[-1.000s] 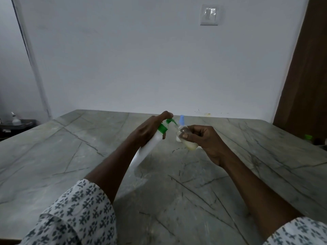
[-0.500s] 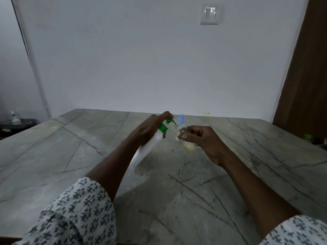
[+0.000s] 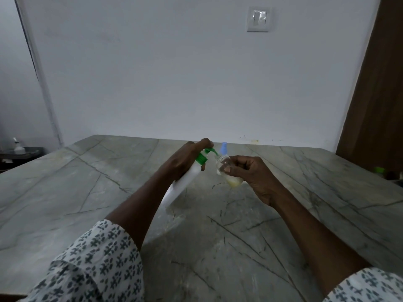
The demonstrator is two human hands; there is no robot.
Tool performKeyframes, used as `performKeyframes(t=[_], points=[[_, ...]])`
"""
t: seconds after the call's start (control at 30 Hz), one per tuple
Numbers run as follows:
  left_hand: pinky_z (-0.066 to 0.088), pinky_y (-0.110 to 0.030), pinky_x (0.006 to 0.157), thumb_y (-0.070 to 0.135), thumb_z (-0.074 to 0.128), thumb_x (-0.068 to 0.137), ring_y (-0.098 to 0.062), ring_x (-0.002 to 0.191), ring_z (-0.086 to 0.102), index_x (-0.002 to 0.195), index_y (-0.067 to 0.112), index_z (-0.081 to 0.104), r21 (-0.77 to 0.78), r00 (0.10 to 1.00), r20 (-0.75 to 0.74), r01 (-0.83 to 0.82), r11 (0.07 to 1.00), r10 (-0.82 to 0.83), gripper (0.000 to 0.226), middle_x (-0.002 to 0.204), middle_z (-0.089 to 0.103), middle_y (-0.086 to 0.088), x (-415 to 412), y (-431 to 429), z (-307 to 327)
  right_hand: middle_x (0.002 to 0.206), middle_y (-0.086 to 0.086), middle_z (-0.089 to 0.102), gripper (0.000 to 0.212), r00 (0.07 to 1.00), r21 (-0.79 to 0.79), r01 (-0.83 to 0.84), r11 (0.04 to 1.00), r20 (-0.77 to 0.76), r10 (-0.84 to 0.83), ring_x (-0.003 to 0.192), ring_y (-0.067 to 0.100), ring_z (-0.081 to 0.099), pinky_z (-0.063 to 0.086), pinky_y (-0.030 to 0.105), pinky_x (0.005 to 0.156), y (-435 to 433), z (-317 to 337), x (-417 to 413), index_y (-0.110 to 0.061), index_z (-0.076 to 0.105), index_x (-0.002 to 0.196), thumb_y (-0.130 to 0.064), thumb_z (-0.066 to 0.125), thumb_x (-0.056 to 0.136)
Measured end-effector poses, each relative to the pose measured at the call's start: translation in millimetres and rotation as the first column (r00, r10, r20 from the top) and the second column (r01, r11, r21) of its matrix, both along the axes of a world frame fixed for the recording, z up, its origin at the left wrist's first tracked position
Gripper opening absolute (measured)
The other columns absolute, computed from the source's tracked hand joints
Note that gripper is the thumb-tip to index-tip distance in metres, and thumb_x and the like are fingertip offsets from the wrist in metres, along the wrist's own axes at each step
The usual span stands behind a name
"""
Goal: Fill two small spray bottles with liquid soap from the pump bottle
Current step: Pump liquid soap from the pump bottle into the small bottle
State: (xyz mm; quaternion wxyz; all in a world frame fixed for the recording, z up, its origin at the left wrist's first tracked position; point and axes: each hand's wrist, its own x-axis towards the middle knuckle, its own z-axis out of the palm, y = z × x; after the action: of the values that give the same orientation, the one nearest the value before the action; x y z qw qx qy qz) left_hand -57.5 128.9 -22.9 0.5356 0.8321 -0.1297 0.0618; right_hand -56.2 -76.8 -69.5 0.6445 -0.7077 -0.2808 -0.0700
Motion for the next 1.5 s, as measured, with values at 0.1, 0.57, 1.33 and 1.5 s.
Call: performKeyframes(t=[0.1, 0.57, 1.33, 1.5], points=[[0.047, -0.031, 0.067, 0.060, 0.047, 0.076, -0.020, 0.063, 0.059, 0.090, 0.013, 0.066, -0.010, 1.000, 0.007, 0.017, 1.000, -0.017, 0.053, 0.069, 0.065, -0.009, 1.3, 1.5, -1.6, 0.103, 0.006, 0.075, 0.030, 1.000, 0.005, -0.003, 1.000, 0.002, 0.003, 0.098, 0.021, 0.071, 0.054, 0.032, 0.090, -0.1, 0.5, 0.2, -0.006, 0.070, 0.113, -0.010, 0.071, 0.083], [0.045, -0.036, 0.073, 0.055, 0.045, 0.076, -0.024, 0.068, 0.057, 0.087, 0.011, 0.063, 0.022, 0.999, 0.027, 0.033, 0.999, -0.033, 0.048, 0.073, 0.063, -0.012, 4.3, 1.6, -1.4, 0.106, 0.007, 0.074, 0.032, 1.000, -0.023, 0.014, 1.000, 0.011, -0.014, 0.100, 0.021, 0.070, 0.053, 0.033, 0.092, 1.5, -0.5, 0.4, -0.004, 0.069, 0.114, -0.011, 0.071, 0.083], [0.046, -0.029, 0.065, 0.064, 0.043, 0.081, -0.014, 0.056, 0.058, 0.092, 0.006, 0.070, 0.007, 0.999, 0.042, 0.019, 1.000, -0.019, 0.065, 0.065, 0.065, -0.007, 2.3, -0.2, -2.2, 0.104, 0.010, 0.074, 0.027, 1.000, 0.025, 0.014, 1.000, 0.009, -0.014, 0.102, 0.029, 0.068, 0.052, 0.037, 0.093, 3.3, 1.1, -0.4, -0.007, 0.072, 0.111, -0.013, 0.070, 0.085], [0.046, -0.030, 0.064, 0.053, 0.045, 0.080, -0.018, 0.060, 0.058, 0.082, 0.011, 0.065, -0.028, 0.999, 0.041, 0.026, 0.999, -0.025, 0.047, 0.067, 0.064, -0.008, 1.2, -0.6, -2.2, 0.106, 0.007, 0.074, 0.031, 1.000, 0.015, 0.005, 1.000, 0.000, -0.005, 0.103, 0.022, 0.069, 0.053, 0.033, 0.095, 3.4, -0.5, 0.3, -0.005, 0.070, 0.114, -0.012, 0.070, 0.084]])
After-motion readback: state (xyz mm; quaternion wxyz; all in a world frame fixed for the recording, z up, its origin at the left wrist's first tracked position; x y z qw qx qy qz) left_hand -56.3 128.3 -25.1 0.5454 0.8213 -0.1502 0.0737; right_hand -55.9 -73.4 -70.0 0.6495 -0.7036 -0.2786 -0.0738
